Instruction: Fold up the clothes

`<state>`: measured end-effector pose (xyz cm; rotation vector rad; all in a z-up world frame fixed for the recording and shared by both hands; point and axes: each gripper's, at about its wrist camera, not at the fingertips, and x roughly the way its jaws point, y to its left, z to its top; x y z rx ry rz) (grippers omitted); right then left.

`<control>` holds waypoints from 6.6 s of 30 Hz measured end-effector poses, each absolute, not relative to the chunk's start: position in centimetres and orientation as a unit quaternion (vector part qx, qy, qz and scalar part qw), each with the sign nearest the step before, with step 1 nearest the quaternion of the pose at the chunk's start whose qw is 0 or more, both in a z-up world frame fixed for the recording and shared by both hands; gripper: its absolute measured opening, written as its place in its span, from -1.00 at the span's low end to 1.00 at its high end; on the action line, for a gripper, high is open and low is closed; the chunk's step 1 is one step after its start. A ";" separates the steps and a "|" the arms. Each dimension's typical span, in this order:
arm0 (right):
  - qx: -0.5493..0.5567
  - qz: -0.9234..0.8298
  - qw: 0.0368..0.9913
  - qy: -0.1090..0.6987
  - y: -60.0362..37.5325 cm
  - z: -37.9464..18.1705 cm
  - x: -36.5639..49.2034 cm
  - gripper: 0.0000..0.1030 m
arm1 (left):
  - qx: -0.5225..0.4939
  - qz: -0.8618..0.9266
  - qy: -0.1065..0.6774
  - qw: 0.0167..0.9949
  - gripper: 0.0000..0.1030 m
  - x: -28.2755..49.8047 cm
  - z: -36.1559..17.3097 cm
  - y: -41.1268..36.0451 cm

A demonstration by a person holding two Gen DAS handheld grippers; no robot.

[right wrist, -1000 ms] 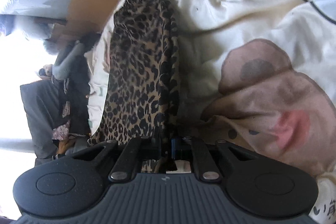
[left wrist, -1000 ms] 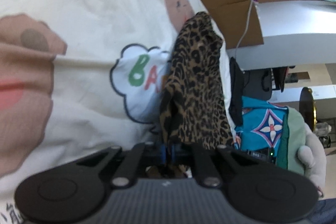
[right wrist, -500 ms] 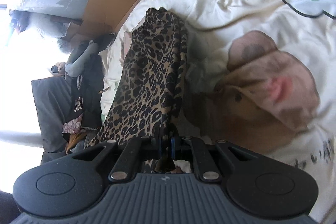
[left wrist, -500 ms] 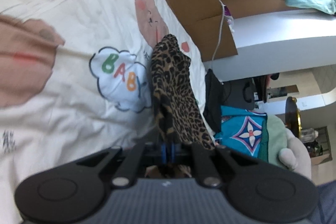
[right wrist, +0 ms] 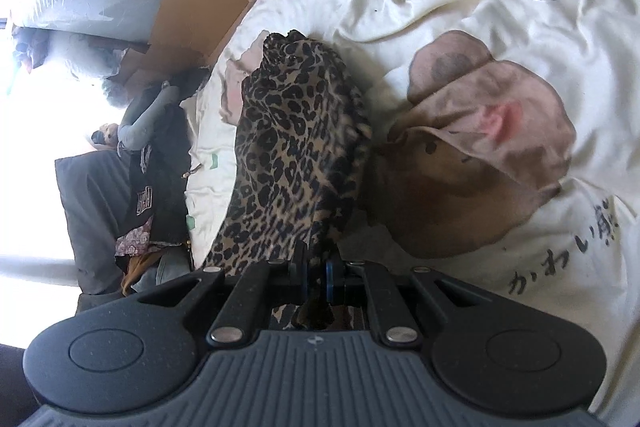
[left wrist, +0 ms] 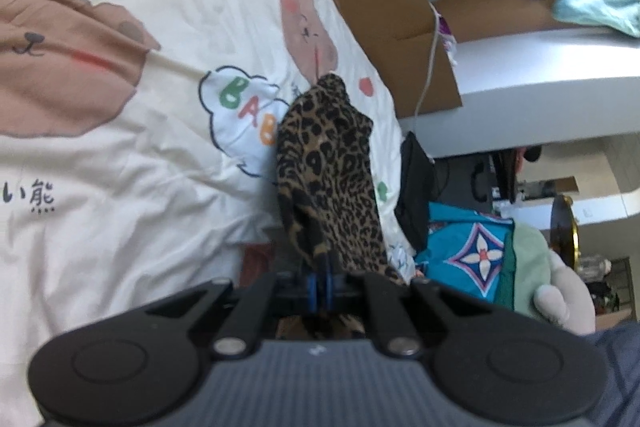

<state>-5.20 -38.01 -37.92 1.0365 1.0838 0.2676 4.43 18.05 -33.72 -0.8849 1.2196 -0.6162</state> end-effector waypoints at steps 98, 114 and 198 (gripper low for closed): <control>0.248 0.107 0.837 0.475 -38.0 -40.5 12.5 -0.88 | -0.189 -0.145 0.501 0.832 -0.33 23.4 -40.0 9.2; 0.212 0.075 0.845 0.486 -37.2 -42.4 14.1 -0.55 | -0.092 -0.169 0.514 0.836 -0.21 25.2 -40.5 5.3; 0.191 0.058 0.859 0.471 -37.0 -38.5 20.4 -0.90 | -0.120 -0.137 0.478 0.859 -0.51 28.6 -39.5 3.3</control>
